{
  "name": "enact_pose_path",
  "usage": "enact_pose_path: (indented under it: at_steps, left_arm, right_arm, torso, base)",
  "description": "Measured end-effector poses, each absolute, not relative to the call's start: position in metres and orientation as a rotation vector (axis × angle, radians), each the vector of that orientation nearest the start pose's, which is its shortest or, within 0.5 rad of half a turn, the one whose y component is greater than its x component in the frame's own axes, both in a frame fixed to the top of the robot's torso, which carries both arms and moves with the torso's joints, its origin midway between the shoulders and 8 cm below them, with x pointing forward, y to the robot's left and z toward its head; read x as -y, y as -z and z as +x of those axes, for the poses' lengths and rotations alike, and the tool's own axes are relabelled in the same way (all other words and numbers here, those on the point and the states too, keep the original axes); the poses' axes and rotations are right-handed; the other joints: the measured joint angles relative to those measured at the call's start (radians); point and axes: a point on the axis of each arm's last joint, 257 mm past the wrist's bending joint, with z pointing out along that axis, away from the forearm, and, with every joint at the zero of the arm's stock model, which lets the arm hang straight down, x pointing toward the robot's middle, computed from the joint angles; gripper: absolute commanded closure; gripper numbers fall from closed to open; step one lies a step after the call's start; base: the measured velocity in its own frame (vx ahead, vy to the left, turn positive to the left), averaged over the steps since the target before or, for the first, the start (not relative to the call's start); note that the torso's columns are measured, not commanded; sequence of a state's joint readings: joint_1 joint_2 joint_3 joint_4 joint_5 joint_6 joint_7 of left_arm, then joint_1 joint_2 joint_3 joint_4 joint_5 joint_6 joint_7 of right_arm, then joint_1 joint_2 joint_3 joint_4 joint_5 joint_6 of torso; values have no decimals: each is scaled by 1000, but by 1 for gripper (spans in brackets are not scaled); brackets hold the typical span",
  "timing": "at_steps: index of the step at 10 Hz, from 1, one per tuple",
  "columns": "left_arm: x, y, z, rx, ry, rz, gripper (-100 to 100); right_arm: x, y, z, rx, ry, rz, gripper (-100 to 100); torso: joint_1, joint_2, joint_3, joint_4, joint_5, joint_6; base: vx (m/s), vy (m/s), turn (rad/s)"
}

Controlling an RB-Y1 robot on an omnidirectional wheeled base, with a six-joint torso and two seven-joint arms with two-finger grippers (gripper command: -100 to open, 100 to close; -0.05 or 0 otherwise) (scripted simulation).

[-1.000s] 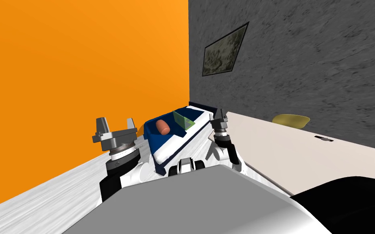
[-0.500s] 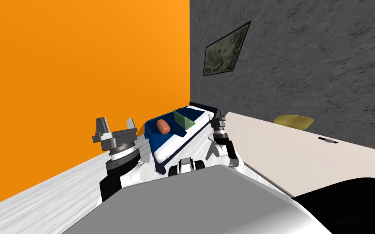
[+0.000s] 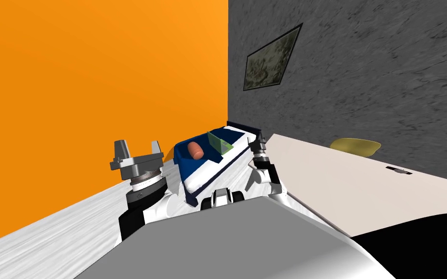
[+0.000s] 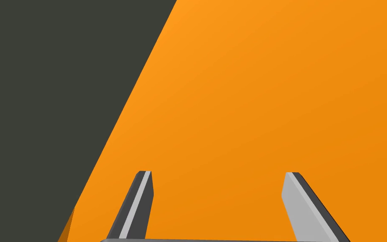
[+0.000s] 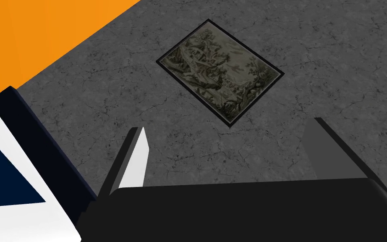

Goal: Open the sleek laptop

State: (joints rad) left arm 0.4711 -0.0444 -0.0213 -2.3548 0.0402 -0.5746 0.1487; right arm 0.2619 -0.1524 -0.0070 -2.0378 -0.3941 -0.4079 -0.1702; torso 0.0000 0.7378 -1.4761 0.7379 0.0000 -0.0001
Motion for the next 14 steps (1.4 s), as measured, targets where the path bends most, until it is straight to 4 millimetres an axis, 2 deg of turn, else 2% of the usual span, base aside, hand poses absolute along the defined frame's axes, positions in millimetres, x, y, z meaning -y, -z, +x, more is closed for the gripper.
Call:
enact_pose_path:
  at_steps: [6,8,14]
  left_arm:
    - [-275,-78,313,-388,1533,-614,0]
    - [-275,-78,313,-388,1533,-614,0]
    - [-275,-78,313,-388,1533,-614,0]
  right_arm:
    - [314,52,467,-488,-1804,1183,-100]
    - [317,60,473,-468,-1830,1234,-100]
    - [329,100,511,-413,-1908,1461,-100]
  torso:
    - [0,0,0,0,0,0]
    - [0,0,0,0,0,0]
    - [0,0,0,0,0,0]
  base:
    - [-5,-15,50]
    - [0,-7,34]
    - [3,-12,48]
